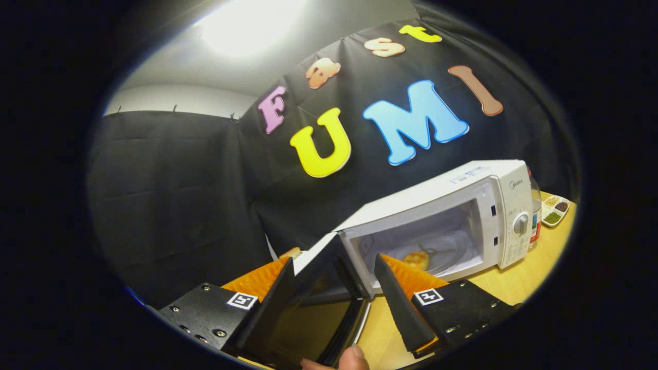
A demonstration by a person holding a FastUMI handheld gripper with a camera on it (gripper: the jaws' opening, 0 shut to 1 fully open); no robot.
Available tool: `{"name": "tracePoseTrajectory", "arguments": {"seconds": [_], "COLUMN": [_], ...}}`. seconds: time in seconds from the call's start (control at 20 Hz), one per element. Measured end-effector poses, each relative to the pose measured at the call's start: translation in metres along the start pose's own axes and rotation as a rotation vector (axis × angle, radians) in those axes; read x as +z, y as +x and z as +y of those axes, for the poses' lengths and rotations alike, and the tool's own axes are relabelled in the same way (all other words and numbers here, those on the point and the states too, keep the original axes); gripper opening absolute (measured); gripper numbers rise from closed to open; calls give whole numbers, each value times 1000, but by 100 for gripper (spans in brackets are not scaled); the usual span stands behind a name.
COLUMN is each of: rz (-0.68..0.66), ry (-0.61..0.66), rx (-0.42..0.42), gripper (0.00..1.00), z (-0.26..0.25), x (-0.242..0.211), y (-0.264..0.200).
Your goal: Open the microwave, put the food inside, and close the microwave door.
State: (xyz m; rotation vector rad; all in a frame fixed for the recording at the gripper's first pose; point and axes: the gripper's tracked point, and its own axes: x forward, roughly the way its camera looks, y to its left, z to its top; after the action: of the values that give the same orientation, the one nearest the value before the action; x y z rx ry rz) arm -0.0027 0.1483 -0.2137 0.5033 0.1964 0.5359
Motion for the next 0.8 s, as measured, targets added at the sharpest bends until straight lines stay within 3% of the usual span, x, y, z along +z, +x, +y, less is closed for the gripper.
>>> {"name": "tracePoseTrajectory", "arguments": {"seconds": [0.15,0.4,0.6,0.8], "rz": [-23,6,7,70], "ry": [-18,-140,-251,-272], "rx": [80,213,317,420], "gripper": [95,95,95,94], "z": [41,108,152,186], "x": [18,8,-15,-56], "y": [-33,-73,-90,-98]}}
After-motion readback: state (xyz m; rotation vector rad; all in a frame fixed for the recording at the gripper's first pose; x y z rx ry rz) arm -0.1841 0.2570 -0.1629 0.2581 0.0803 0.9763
